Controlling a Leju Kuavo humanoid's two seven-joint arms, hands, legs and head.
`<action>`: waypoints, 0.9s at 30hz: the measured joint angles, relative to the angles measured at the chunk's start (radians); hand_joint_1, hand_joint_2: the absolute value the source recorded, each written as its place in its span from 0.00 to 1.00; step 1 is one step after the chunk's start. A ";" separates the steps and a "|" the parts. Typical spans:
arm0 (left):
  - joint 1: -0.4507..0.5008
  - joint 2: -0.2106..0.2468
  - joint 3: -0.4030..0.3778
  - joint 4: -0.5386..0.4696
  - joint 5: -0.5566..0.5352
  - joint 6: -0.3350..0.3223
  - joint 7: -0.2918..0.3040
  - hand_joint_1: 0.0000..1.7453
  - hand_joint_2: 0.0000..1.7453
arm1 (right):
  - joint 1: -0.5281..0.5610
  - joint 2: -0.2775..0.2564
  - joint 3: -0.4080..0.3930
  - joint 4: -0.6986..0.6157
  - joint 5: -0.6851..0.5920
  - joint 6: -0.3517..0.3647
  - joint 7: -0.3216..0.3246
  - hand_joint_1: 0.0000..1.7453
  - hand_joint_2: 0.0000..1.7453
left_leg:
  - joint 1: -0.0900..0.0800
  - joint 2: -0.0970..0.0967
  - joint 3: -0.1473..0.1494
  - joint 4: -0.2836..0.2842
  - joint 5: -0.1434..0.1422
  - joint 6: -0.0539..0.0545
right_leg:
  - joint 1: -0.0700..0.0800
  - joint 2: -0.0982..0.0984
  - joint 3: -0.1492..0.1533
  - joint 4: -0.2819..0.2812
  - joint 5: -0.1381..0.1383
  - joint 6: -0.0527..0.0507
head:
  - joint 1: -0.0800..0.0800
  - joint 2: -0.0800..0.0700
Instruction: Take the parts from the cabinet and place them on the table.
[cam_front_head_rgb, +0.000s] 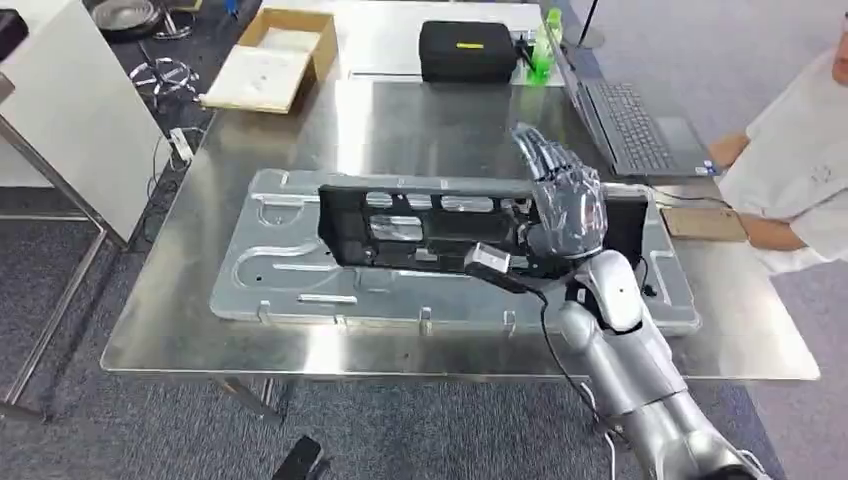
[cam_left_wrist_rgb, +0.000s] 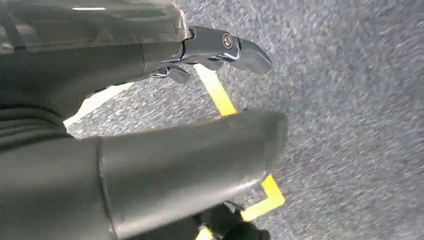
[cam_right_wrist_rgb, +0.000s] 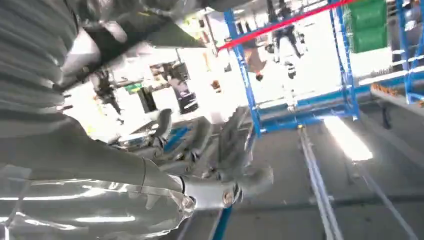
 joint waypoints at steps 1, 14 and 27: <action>0.001 0.000 0.000 0.000 0.000 0.000 0.000 0.00 0.00 | 0.006 0.000 -0.003 0.003 0.001 -0.003 0.004 0.00 1.00 | 0.000 0.001 0.000 0.000 0.000 0.000 | -0.004 -0.001 -0.038 0.076 -0.030 0.005 | -0.001 0.000; 0.003 0.000 0.000 0.000 0.006 0.009 -0.007 0.00 0.00 | -0.006 0.000 -0.067 0.050 0.016 0.011 0.084 0.00 1.00 | 0.002 -0.001 -0.025 0.075 -0.064 -0.046 | -0.008 -0.011 0.080 -0.177 0.104 -0.042 | -0.002 0.000; 0.007 0.007 0.000 0.000 0.007 0.015 -0.006 0.00 0.00 | 0.016 0.015 -0.085 0.066 -0.053 -0.013 0.027 0.00 0.00 | -0.007 -0.006 0.003 -0.002 -0.003 -0.010 | 0.012 -0.002 0.080 -0.166 0.097 -0.023 | -0.002 0.000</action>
